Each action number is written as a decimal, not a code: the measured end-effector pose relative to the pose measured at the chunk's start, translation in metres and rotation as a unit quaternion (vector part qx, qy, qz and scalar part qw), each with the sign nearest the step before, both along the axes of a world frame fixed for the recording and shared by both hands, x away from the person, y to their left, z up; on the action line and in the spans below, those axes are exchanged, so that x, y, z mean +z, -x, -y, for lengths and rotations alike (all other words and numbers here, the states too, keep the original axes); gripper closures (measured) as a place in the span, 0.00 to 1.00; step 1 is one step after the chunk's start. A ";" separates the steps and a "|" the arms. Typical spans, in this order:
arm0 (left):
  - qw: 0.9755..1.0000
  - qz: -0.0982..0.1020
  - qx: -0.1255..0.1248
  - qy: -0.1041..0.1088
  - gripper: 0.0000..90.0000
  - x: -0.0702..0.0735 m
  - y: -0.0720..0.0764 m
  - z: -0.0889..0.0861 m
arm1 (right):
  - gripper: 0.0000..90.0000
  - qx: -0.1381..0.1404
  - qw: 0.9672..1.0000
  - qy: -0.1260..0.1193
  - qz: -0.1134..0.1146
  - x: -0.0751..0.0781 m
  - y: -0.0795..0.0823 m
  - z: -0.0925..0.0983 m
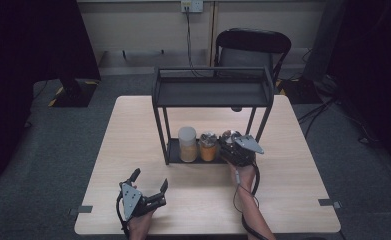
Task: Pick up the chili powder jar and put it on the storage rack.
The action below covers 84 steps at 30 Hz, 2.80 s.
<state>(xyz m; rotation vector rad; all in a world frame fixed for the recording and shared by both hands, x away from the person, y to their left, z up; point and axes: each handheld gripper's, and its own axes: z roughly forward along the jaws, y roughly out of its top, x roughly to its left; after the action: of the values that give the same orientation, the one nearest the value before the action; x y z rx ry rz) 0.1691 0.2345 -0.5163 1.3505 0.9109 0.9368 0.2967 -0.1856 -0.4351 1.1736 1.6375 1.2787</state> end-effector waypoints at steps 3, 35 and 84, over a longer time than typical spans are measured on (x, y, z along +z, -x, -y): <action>1.000 0.000 0.000 0.000 0.00 0.000 0.000 0.000 | 0.37 0.002 1.000 0.001 -0.001 0.000 -0.001 0.000; 1.000 0.000 0.000 0.000 0.00 0.000 0.000 0.000 | 0.30 -0.001 1.000 0.002 0.012 0.007 0.003 -0.005; 1.000 -0.001 0.001 0.000 0.00 0.000 0.000 0.000 | 0.28 0.002 0.999 -0.004 0.048 0.019 0.010 -0.004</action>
<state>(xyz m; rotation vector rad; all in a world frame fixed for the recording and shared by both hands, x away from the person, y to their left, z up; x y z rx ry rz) 0.1691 0.2343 -0.5160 1.3513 0.9128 0.9373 0.2870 -0.1816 -0.4164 1.0957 1.5672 1.3254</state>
